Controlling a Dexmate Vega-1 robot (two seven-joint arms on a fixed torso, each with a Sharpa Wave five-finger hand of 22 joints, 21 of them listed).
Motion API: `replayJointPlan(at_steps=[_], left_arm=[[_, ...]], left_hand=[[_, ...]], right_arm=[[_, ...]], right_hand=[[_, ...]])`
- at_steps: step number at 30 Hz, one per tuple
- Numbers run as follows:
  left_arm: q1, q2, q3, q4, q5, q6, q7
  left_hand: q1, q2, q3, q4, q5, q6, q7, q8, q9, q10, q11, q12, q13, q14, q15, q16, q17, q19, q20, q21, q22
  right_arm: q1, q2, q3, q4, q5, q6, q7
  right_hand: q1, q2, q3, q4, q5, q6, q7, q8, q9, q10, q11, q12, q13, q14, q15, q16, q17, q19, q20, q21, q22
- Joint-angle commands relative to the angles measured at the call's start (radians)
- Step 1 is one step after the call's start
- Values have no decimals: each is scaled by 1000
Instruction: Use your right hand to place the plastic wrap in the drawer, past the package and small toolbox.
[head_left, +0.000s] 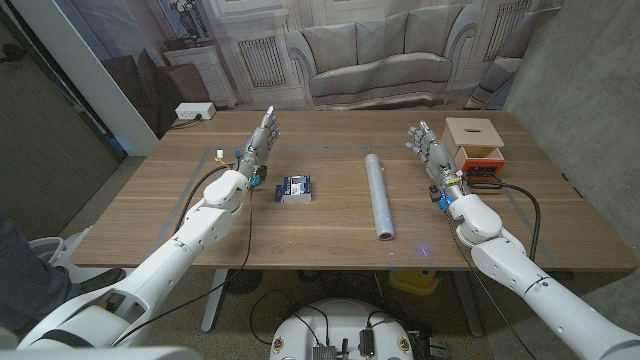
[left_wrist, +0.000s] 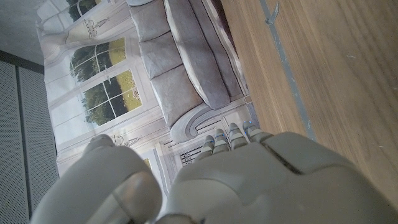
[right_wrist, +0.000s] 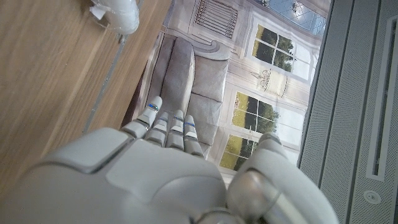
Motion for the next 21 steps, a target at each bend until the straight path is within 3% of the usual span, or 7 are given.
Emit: replayJointPlan(at_steps=[1,14,15,21], left_arm=[[28,17,-13,-56,1,6,31],[61,44,-42,-90,-22,-21,7],[62,47,-42,-93,-20,-20,9],[60,57,-40,-94,-14,-13,3]], left_hand=[[5,9,-1,-6,7,9,1,6,4,6,-6,3,2,6,0,5,2,-2,7,3,2],[10,15,-3,-8,7,24,1,9,4,21,-1,6,2,24,-4,9,2,6,11,6,2],[10,15,-3,-8,7,25,0,9,4,21,-1,6,2,25,-3,9,2,7,12,6,2],[11,16,-4,-8,7,26,-2,9,4,25,-5,6,2,26,-4,8,3,7,17,6,2]], right_arm=[[-4,-21,-12,-31,-41,-2,4],[0,-35,-13,-25,-143,39,-32],[-2,-34,-13,-28,-142,36,-35],[-51,-47,-6,-100,-206,-6,-112]], right_hand=[[10,-1,2,-6,1,11,-1,9,-1,8,0,5,4,11,-2,4,3,13,-6,-1,1],[24,0,3,-16,1,26,-17,11,-1,23,-15,8,4,29,-20,6,3,28,-11,-7,2],[26,1,3,-17,1,28,-17,11,-1,24,-26,8,4,30,-21,5,4,30,-12,-9,2],[30,3,4,-19,2,32,-17,11,-1,28,-20,9,4,37,-23,6,4,40,-12,-9,2]])
